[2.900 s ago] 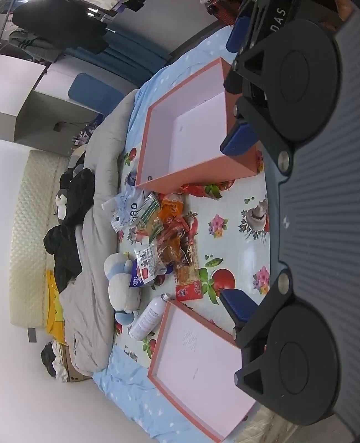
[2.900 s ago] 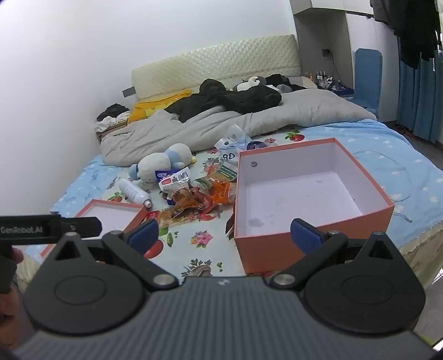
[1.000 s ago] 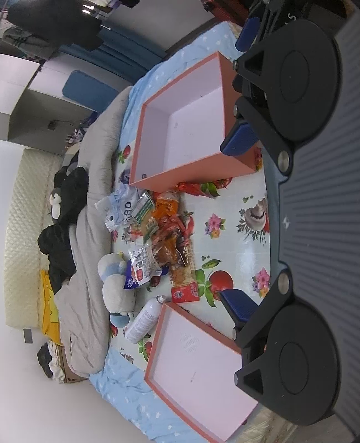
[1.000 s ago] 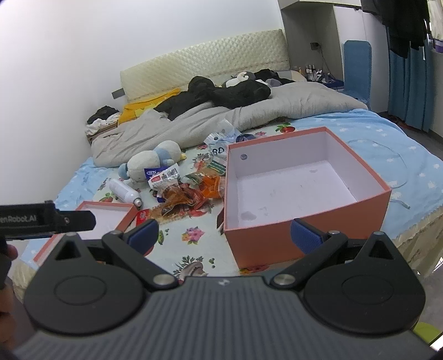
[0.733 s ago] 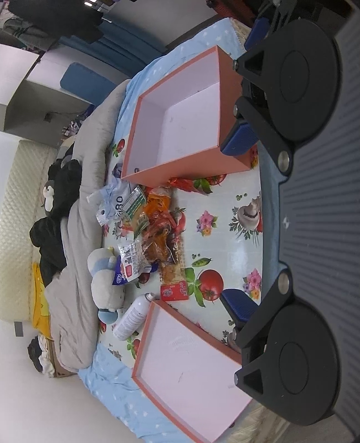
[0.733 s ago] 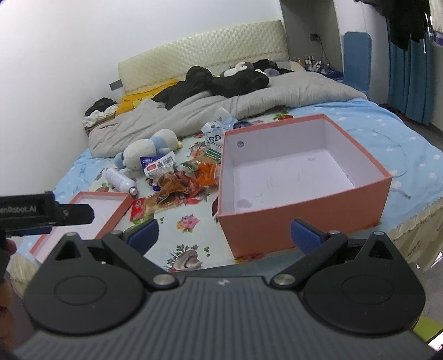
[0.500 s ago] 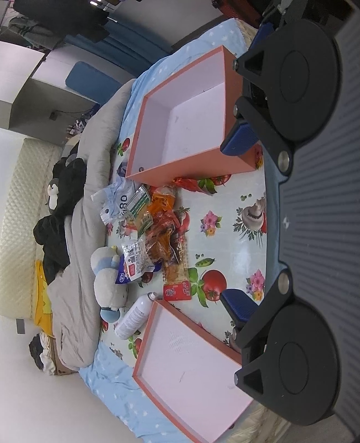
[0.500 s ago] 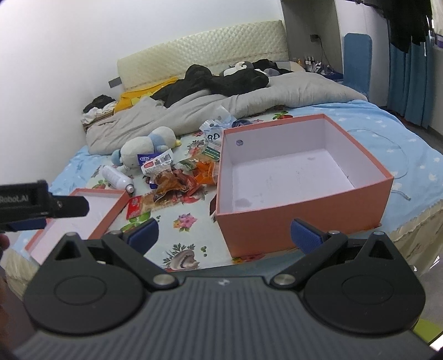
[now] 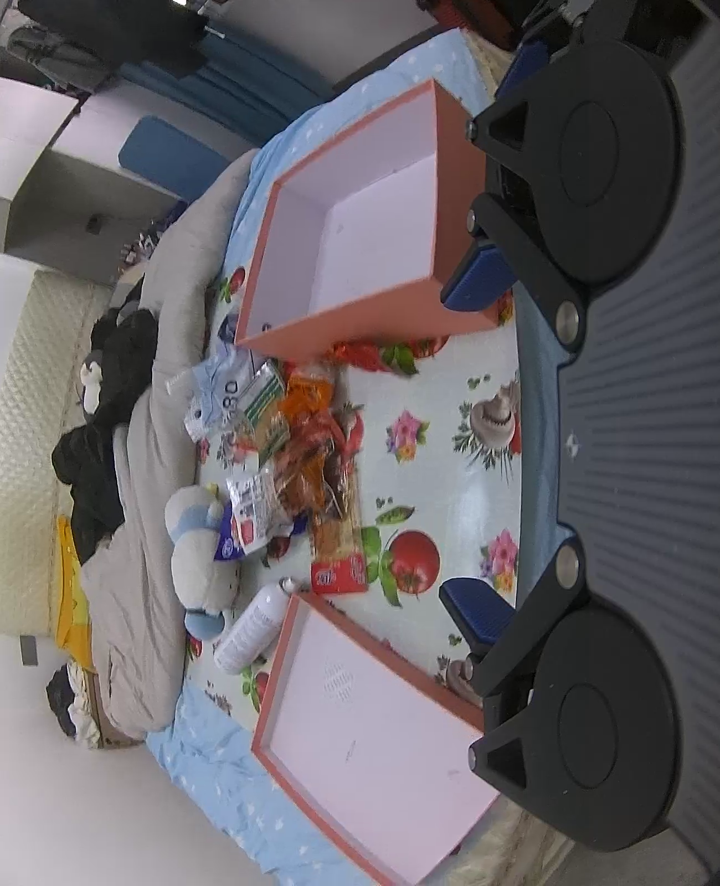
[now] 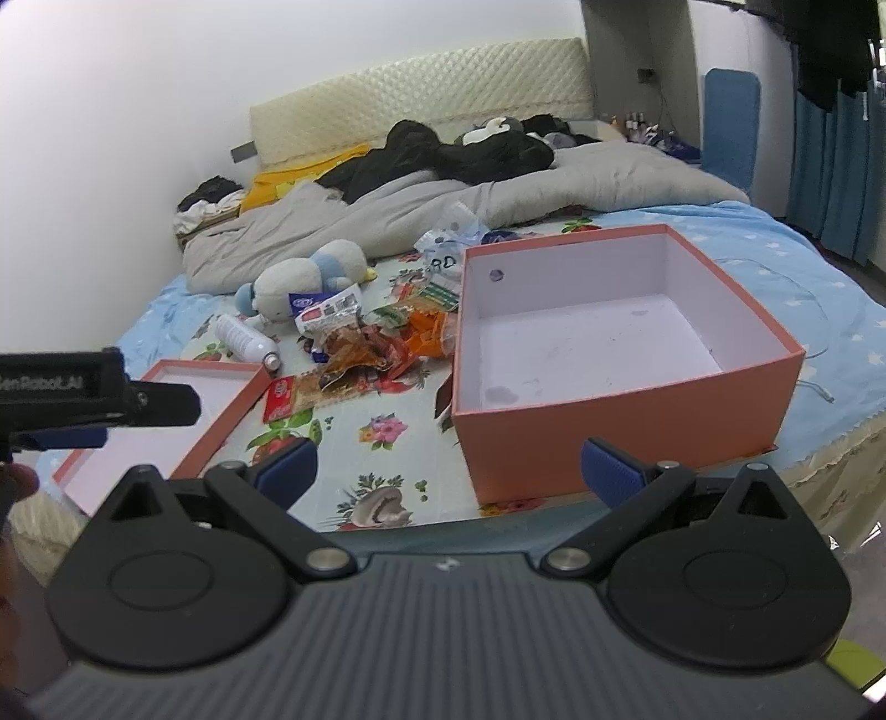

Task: Organize snacks

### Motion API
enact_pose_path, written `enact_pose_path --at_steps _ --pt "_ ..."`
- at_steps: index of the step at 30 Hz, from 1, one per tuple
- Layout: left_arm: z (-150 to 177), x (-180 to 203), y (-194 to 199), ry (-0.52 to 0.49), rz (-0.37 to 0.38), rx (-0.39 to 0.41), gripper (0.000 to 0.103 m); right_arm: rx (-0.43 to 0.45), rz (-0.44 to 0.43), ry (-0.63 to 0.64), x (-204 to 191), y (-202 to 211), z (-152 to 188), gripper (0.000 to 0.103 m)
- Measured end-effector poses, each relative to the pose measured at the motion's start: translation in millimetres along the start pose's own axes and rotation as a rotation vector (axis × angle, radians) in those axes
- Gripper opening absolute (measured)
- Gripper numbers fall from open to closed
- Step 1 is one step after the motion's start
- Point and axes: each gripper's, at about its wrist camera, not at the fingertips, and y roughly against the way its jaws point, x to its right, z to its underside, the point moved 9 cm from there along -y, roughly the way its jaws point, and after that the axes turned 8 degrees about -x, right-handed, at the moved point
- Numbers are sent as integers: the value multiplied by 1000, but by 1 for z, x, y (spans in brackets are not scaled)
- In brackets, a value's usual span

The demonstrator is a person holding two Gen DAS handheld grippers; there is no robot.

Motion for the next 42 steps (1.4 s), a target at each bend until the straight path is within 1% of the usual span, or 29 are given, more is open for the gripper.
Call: enact_pose_path --at_steps 3,7,8,9,10,11,12,16,20,22,24,26,28,30,32,34,37,38,40,42 --pt "-3 -3 -4 15 6 -5 103 -4 -14 13 -3 -4 3 103" --pt "-5 -1 -10 -4 -10 -1 103 3 -11 17 -4 -7 4 103" --pt "-5 0 -12 -13 -2 -1 103 -4 -10 18 -3 -10 5 103" --pt "-6 2 -13 -27 11 1 103 -16 -19 17 -3 -15 7 101" --pt "-7 4 -14 -42 13 7 103 -40 -25 15 -2 -20 10 96" --pt "-9 3 -15 -54 3 15 103 -58 -31 9 -1 -24 13 88" --pt "-11 3 -16 -65 -6 21 103 -66 -31 -3 1 -27 15 85" --pt "-13 3 -28 -96 10 -18 103 -60 -15 -14 3 -32 19 78" --pt "-16 -4 -39 -98 6 -27 103 -32 -1 -11 1 -36 17 78" --pt "-17 -9 -45 -88 7 -30 103 -30 -10 -4 -2 -40 16 78" --pt "-18 -12 -51 -87 7 -36 103 -26 10 6 -5 -44 14 78" --pt "-18 -15 -58 -90 3 -42 103 -19 10 14 -9 -48 13 78" --pt "-17 -18 -67 -86 5 -70 103 -27 -6 9 -13 -54 13 78" --pt "-16 -23 -75 -58 23 -95 103 -30 29 4 -13 -59 13 77" --pt "-15 -28 -82 -49 21 -106 103 -38 27 19 -18 -64 13 76" --pt "-15 -33 -89 -44 12 -109 103 -37 23 39 -24 -68 14 74" --pt "-16 -41 -101 -23 8 -121 103 27 23 104 -35 -65 9 73" --pt "-17 -44 -105 -22 -7 -128 103 38 24 119 -40 -66 8 73" --pt "-20 -52 -111 -19 -33 -127 103 46 35 150 -47 -70 5 73" --pt "-22 -60 -117 11 -21 -125 103 36 35 161 -52 -79 5 73"
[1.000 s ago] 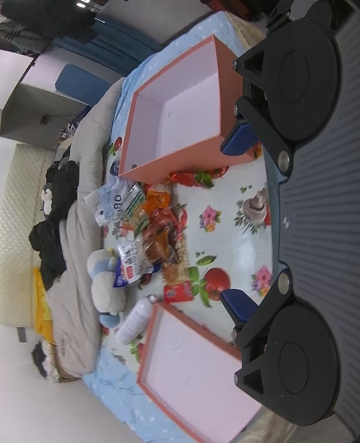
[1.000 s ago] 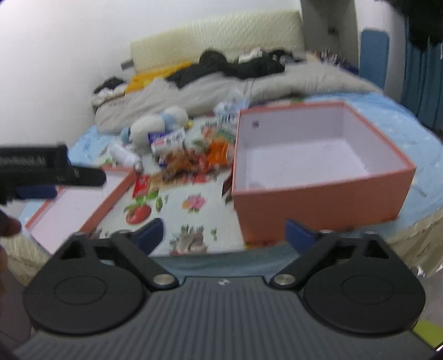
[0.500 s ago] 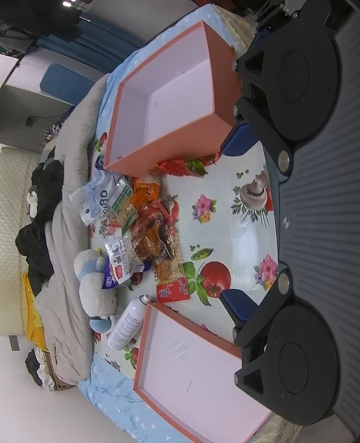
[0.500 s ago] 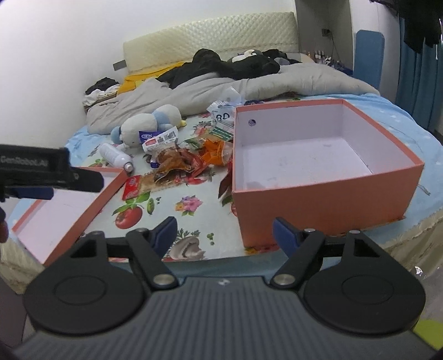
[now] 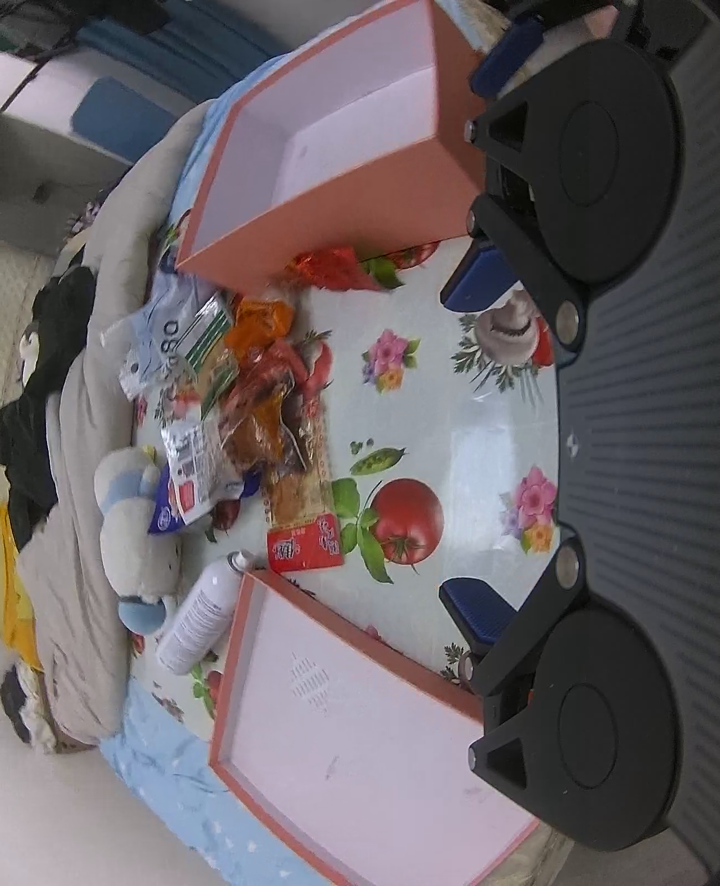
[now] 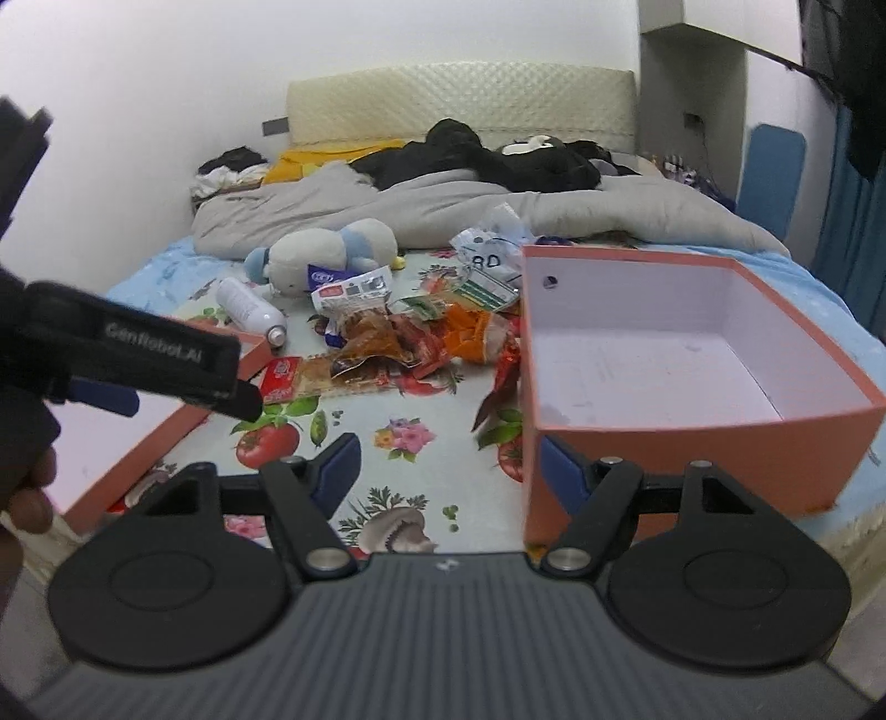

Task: Organize snacks
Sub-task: 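Reach the left tool to the white jerky bag while the right tool grasps the red candy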

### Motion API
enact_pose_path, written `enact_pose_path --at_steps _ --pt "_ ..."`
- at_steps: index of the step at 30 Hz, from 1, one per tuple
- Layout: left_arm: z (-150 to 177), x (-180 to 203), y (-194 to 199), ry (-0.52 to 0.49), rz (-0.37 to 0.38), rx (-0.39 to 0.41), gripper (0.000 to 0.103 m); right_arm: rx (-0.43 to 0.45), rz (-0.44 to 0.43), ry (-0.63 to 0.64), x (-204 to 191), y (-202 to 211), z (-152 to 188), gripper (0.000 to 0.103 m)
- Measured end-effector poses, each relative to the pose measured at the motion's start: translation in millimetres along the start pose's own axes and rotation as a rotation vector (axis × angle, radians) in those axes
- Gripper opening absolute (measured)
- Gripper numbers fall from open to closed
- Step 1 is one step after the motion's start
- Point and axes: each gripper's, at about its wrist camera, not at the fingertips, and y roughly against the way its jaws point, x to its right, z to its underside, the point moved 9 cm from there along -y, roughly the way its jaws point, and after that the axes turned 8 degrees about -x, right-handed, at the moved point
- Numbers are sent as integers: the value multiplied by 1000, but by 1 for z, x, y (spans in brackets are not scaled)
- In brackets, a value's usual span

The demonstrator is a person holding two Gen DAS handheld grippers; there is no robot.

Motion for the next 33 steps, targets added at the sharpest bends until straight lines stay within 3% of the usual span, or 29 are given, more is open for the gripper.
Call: enact_pose_path --at_steps 10,17,25,33 --pt "-35 -37 -38 41 -4 11 103 -13 15 -8 -29 -47 -12 73" --pt "-66 -54 -76 27 9 -1 103 -58 75 -56 -38 -97 -16 72" --pt "-102 -54 -127 29 106 -31 103 -90 216 -150 -19 -150 -22 72" --pt "-157 -36 -174 41 185 -11 103 -87 320 -296 -2 -181 -24 71"
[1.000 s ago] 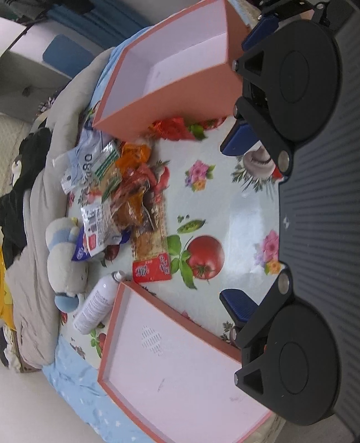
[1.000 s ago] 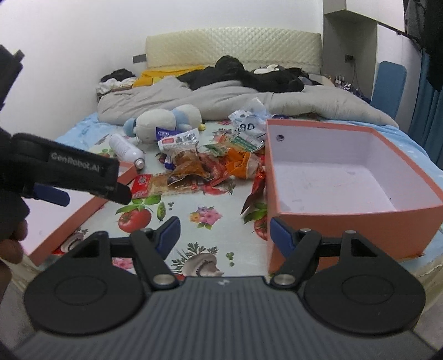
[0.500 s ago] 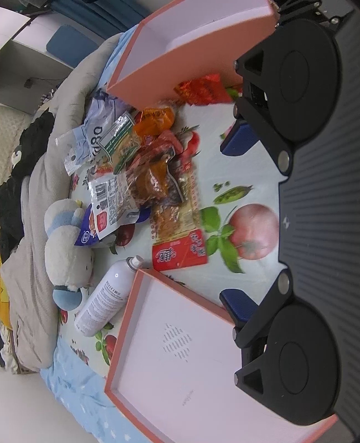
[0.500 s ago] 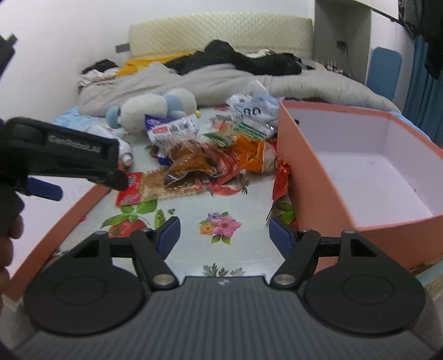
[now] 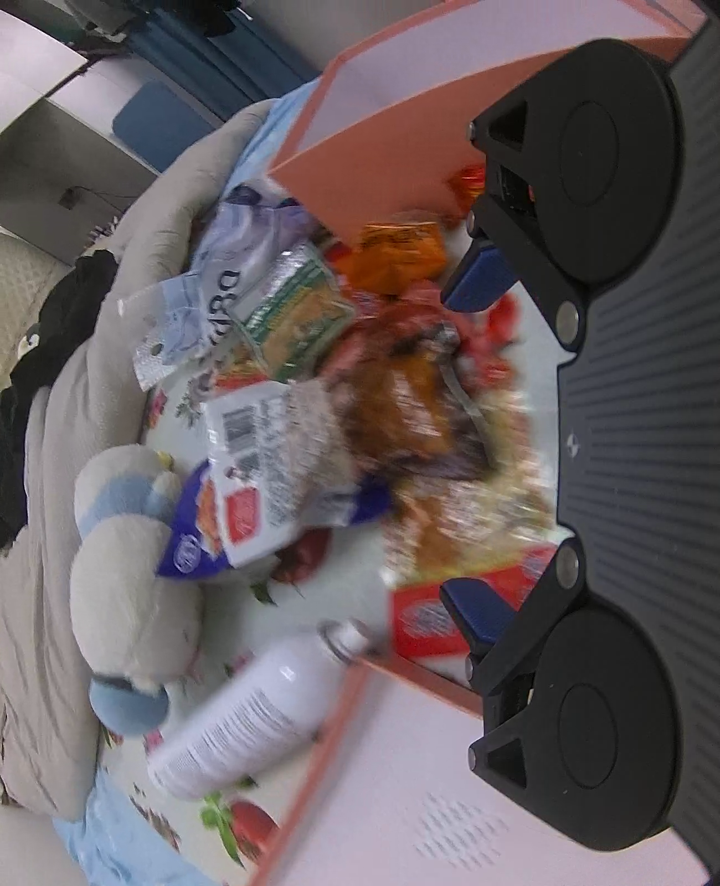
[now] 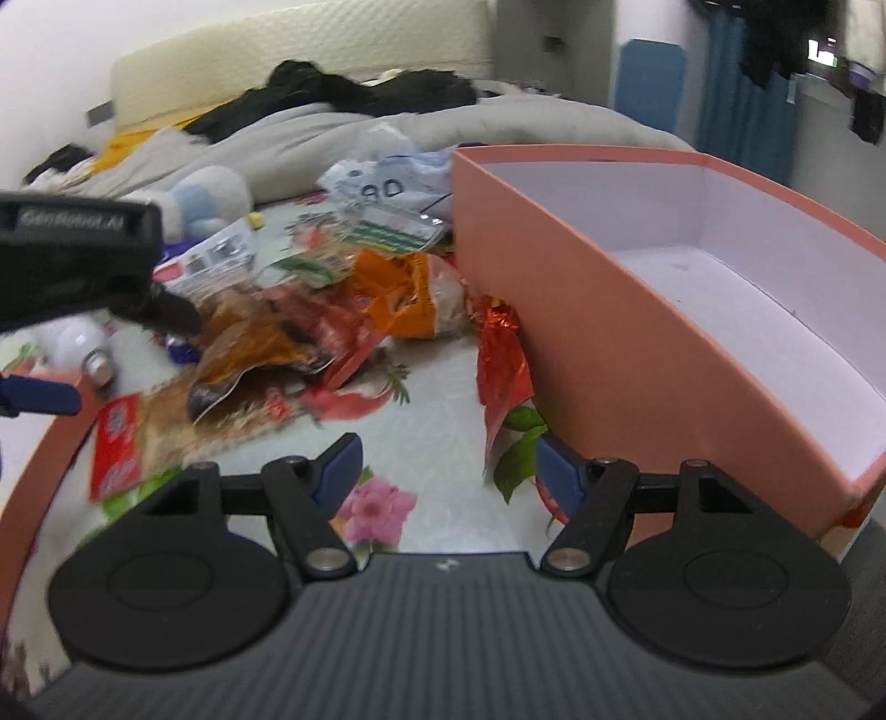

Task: Organize snacks
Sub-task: 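Reach the left tool to the white jerky bag while the right tool grasps the red candy, then carry the jerky bag in the left tool and the red candy in the right tool to the pink box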

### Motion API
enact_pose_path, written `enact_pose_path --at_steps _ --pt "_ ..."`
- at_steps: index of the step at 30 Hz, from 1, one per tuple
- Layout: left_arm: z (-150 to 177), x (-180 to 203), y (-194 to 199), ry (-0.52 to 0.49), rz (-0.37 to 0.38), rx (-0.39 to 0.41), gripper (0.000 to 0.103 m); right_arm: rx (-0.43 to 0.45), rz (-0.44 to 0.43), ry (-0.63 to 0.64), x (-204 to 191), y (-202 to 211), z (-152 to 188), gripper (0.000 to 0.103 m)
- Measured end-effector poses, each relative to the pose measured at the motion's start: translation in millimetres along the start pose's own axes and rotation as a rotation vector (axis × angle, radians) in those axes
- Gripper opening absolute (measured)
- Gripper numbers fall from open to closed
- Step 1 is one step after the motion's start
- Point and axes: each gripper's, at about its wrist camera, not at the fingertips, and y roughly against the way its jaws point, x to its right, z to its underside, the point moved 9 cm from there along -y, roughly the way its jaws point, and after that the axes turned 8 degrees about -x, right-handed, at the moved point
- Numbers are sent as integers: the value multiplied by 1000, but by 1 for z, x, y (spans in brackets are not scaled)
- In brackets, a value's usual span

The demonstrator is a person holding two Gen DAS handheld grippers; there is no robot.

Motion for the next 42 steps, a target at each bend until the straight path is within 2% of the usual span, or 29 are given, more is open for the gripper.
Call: enact_pose_path --at_steps 6,10,16,20,23,25,26,27,28,29,33,42 --pt "-32 1 -34 32 25 -9 102 -1 45 -110 3 -25 -10 69" --pt "-45 -2 -52 40 9 -12 101 10 71 -122 1 -38 -16 68" --pt "-53 -8 -72 65 -4 -31 91 21 103 -144 -1 -56 -24 63" --pt "-53 -10 -81 87 28 -42 84 12 98 -147 -4 -69 -28 60" --pt "-51 -6 -81 87 55 -40 73 12 116 -141 -2 -78 -31 47" --pt "-50 -2 -80 86 81 -45 64 15 119 -139 0 -81 -33 35" --pt "-49 0 -80 79 86 -47 62 13 116 -138 1 -82 -35 23" --pt "-48 2 -78 64 80 -43 60 10 112 -135 3 -82 -36 20" --pt "-48 4 -77 52 73 -39 57 7 105 -133 3 -82 -37 20" --pt "-47 4 -76 45 70 -37 50 4 94 -131 4 -81 -37 20" --pt "-40 5 -69 53 89 -47 45 16 61 -102 3 -68 -38 19" --pt "-5 13 -29 29 81 -44 43 17 -24 0 -2 -22 -28 19"
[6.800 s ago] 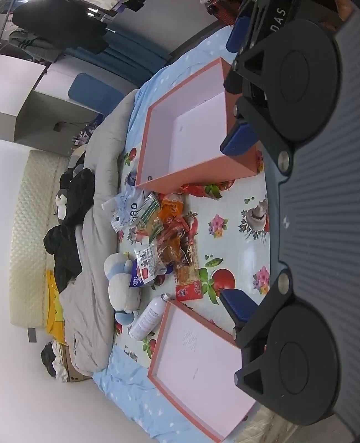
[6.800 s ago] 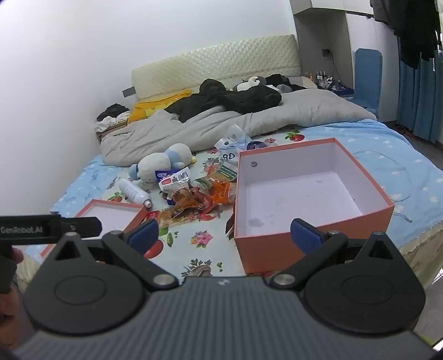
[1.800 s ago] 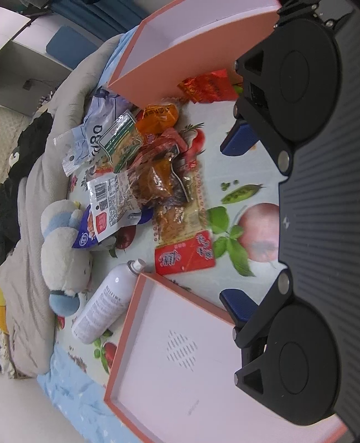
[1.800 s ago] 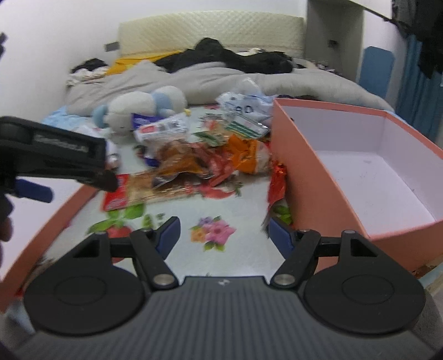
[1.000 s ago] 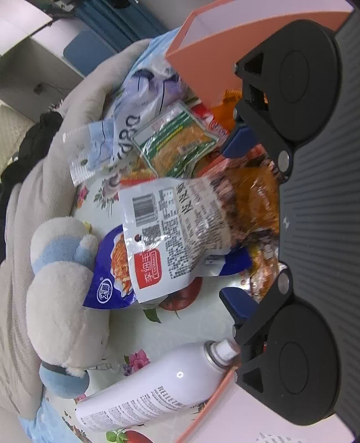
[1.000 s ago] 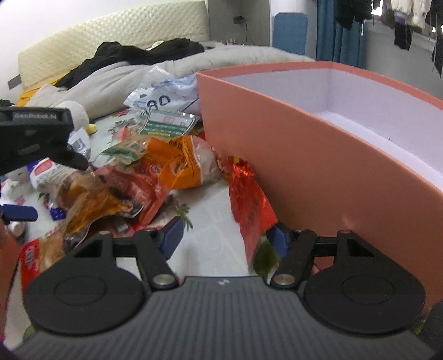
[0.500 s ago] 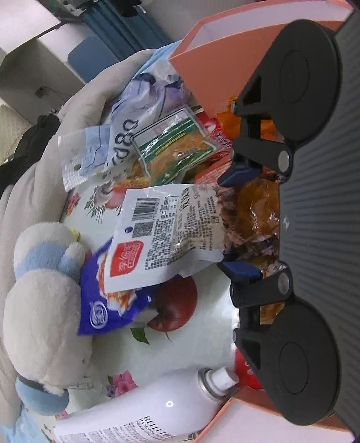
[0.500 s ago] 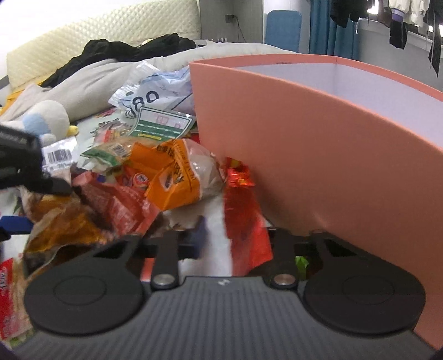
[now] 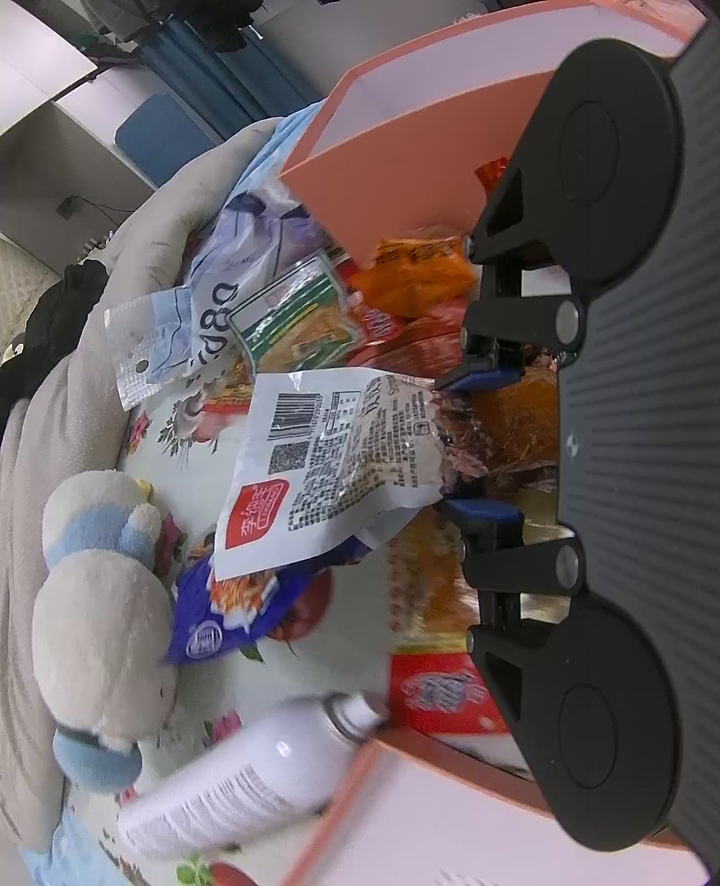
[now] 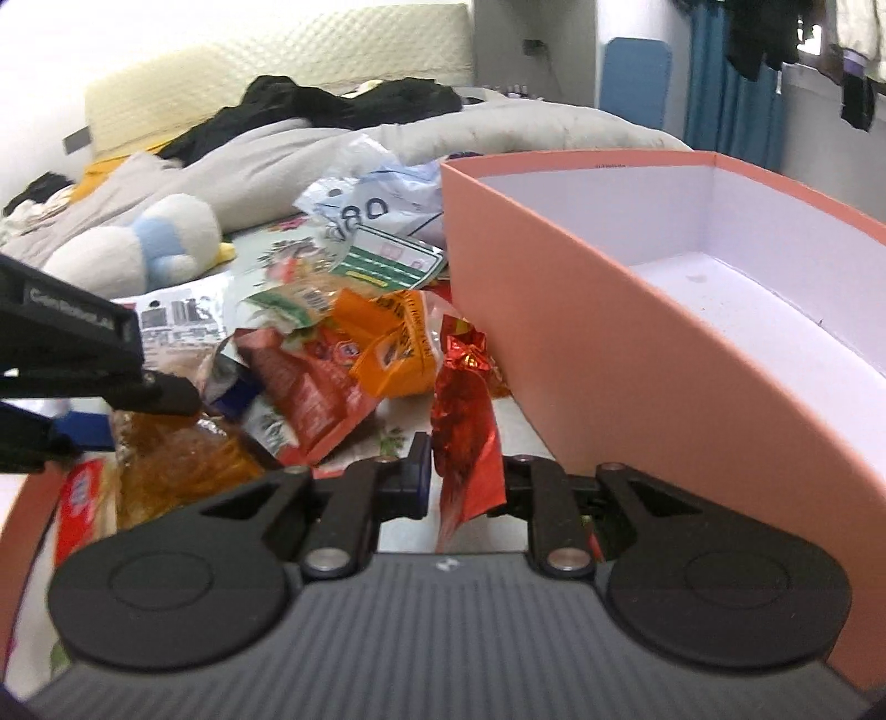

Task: Organize snacks
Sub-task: 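Carry the jerky bag in the left tool and the red candy in the right tool to the pink box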

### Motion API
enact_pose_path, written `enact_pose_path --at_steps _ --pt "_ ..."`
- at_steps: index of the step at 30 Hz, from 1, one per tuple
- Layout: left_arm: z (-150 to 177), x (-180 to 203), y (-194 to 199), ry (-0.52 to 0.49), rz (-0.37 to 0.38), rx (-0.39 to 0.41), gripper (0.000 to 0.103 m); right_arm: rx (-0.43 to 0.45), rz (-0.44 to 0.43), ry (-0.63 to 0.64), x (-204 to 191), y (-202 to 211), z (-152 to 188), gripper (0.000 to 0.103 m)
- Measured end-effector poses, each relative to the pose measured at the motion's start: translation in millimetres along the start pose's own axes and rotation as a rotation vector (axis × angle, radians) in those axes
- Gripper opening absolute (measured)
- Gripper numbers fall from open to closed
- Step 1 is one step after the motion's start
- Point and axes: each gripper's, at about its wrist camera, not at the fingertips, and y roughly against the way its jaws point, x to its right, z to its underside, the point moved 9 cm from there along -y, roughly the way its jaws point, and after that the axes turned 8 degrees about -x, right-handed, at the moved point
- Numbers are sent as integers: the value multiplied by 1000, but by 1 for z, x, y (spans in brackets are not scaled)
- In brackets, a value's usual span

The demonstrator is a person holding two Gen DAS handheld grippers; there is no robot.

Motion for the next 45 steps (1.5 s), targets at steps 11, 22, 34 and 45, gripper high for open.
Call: enact_pose_path --at_steps 11,22,34,45 --pt "67 -10 64 40 -48 -4 42 -23 -102 112 6 51 18 19" --pt "144 -15 85 107 -49 -57 43 -86 -167 224 19 86 61 19" --pt "202 -29 112 231 -116 -30 73 -102 -199 306 33 106 85 19" --pt "198 -19 88 215 -204 34 47 -84 -201 303 53 121 86 19"
